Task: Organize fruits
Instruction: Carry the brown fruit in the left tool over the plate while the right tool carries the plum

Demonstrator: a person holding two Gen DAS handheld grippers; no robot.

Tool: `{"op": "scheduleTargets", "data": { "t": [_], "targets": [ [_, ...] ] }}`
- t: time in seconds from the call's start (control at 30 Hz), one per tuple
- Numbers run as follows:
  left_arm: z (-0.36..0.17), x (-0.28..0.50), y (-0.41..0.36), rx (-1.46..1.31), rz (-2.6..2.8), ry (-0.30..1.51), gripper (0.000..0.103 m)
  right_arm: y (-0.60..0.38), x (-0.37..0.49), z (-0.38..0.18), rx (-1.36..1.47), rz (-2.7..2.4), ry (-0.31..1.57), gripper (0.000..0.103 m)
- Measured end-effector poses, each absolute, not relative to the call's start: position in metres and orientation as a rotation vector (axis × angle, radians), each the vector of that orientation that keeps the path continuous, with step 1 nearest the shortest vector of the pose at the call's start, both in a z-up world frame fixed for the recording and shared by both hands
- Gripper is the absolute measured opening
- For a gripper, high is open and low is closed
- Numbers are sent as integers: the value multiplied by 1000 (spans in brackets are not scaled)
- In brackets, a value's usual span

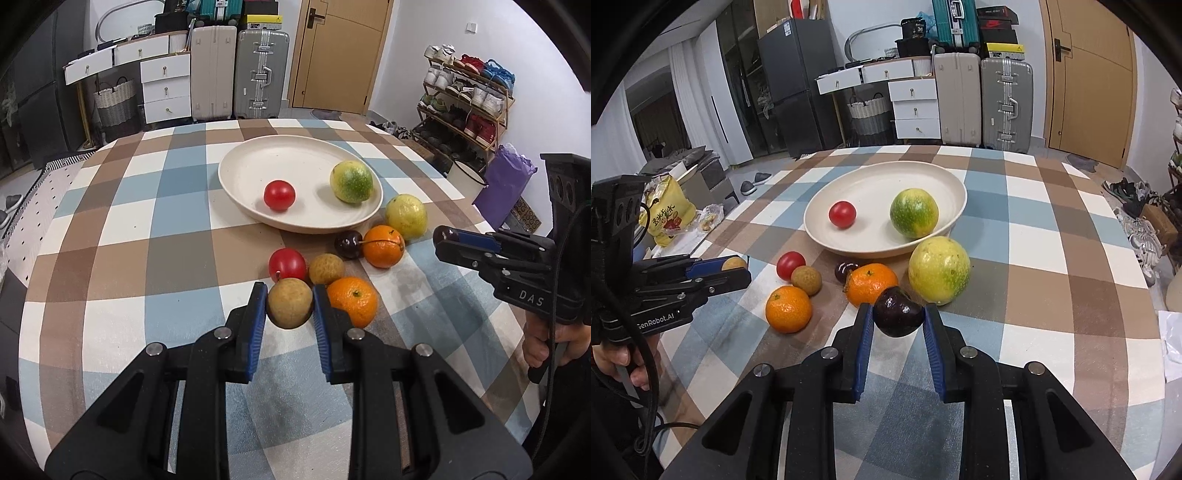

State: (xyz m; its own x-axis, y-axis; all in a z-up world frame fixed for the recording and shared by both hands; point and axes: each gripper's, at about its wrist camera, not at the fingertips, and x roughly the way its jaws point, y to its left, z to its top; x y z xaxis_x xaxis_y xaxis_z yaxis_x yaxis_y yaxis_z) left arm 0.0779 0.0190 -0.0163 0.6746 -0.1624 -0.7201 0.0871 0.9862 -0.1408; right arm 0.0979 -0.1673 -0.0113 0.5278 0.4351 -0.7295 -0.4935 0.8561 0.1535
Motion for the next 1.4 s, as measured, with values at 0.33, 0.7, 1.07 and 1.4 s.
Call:
{"op": "scheduleTargets", "data": {
  "t": [0.33, 0.7, 1.07, 1.4],
  "targets": [
    [-7, 94, 14, -83, -143, 797, 22, -168, 103, 0, -67, 564, 816, 28],
    [5, 124, 7, -68, -150, 770, 22, -167, 117, 14, -55, 579, 780, 28],
    [13, 156, 9, -55, -141, 751, 22, -165, 137, 19, -63, 574, 762, 28],
    [18, 176, 11, -54, -138, 740, 22, -160, 149, 21, -69, 577, 754, 28]
  ]
}}
